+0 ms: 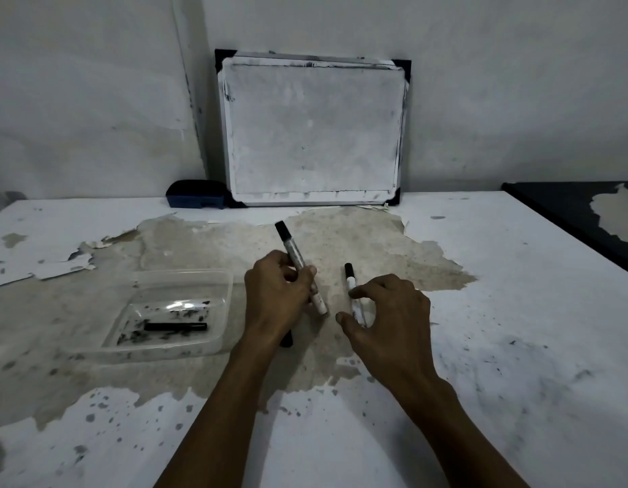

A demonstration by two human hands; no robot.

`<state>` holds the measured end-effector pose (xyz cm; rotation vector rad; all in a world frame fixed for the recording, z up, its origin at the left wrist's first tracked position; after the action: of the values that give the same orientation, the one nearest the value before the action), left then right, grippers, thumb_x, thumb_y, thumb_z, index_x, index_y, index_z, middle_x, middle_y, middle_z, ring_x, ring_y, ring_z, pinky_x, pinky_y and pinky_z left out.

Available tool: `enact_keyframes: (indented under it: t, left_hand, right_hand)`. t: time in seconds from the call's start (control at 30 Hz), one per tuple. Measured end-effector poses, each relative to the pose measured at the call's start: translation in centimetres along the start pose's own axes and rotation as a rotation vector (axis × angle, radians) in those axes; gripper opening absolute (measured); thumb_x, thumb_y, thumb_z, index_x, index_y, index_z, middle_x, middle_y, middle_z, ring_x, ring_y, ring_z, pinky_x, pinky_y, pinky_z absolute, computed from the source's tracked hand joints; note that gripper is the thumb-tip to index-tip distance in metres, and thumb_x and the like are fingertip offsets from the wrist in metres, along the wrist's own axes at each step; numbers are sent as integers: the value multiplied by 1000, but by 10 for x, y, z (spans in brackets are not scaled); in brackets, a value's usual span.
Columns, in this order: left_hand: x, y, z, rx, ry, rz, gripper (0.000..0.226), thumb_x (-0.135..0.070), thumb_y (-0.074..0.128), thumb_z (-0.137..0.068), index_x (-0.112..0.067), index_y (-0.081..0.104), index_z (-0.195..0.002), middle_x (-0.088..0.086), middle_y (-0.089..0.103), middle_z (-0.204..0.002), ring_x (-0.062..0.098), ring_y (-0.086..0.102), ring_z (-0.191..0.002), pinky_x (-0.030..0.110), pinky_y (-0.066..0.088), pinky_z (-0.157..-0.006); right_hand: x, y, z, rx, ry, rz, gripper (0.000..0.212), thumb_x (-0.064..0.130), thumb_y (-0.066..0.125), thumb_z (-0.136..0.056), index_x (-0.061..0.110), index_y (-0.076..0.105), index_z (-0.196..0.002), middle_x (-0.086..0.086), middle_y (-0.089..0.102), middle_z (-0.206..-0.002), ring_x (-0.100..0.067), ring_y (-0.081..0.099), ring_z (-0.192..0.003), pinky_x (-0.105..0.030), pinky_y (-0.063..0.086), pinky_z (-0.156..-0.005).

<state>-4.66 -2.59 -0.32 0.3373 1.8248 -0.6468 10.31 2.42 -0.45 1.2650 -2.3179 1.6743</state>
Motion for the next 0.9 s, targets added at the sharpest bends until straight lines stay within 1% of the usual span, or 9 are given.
enact_keyframes:
  t: [0.07,0.17,0.2,0.3,0.37,0.57,0.7,0.8,0.9]
  left_hand:
    - [4,1,-1,9,-37,-16,19,-24,77,-81,-9,68,-89,8,75,-76,17,74,-61,40,63,-62]
    - [2,1,0,9,-13,-44,15,-21,75,-84,-11,64,-86,-2,71,-66,0,68,-50,19,58,-56]
    - [1,1,0,10,-8,-68,16,-22,75,-84,-11,65,-86,-3,70,-65,0,67,-50,18,57,-55]
    - [4,3,-2,35,-58,-27,19,-23,77,-82,-8,68,-89,6,75,-71,15,73,-56,35,63,-60]
    - [5,4,-3,47,-111,5,20,-21,77,-82,-4,69,-88,9,75,-72,20,74,-58,39,63,-60]
    - [9,6,-4,36,-117,-49,18,-21,79,-78,-17,64,-70,9,74,-66,22,73,-55,41,63,-59]
    - [7,8,-5,1,-89,-95,18,-23,80,-76,-16,65,-69,8,73,-64,20,72,-55,40,63,-59]
    - [8,8,-6,8,-95,-90,20,-23,81,-74,-20,63,-66,7,73,-64,20,73,-55,40,63,-59]
    - [6,8,-4,22,-115,-65,19,-20,80,-75,-18,63,-66,10,73,-64,21,73,-53,40,63,-55]
  right_hand:
    - [-2,-3,0,7,-9,0,35,42,78,-66,26,73,-97,4,70,-102,-18,60,-99,-43,42,-95]
    - [-2,-5,-1,27,-19,11,36,43,77,-65,29,72,-97,7,68,-105,-15,57,-103,-43,39,-98]
    - [-1,-5,0,36,-24,12,36,44,76,-64,29,72,-97,8,67,-106,-14,56,-104,-42,37,-99]
    - [1,-5,0,42,-33,-15,35,44,75,-65,29,71,-97,9,65,-107,-13,54,-105,-42,34,-100]
    - [2,-6,1,41,-35,-40,34,41,75,-67,28,71,-97,8,64,-108,-13,54,-106,-41,32,-100]
    - [2,-8,5,64,-59,-40,31,38,74,-67,27,71,-95,10,61,-104,-11,51,-106,-38,26,-97]
    - [2,-10,6,77,-62,-56,29,38,74,-68,27,72,-95,10,60,-107,-11,50,-108,-37,22,-97]
    - [4,-10,5,90,-57,-48,31,41,74,-68,28,72,-96,10,60,-111,-10,48,-112,-41,21,-102]
    - [5,-9,5,90,-60,-30,31,44,75,-67,28,73,-94,10,59,-112,-11,48,-114,-42,20,-103]
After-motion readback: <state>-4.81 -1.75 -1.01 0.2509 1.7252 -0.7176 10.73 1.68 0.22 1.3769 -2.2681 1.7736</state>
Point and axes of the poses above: each hand's wrist, its own z-axis away from the middle knuckle, its own y-axis out of the palm, x = y × z, the point moved 2 cm from there along -z, towards the middle knuckle
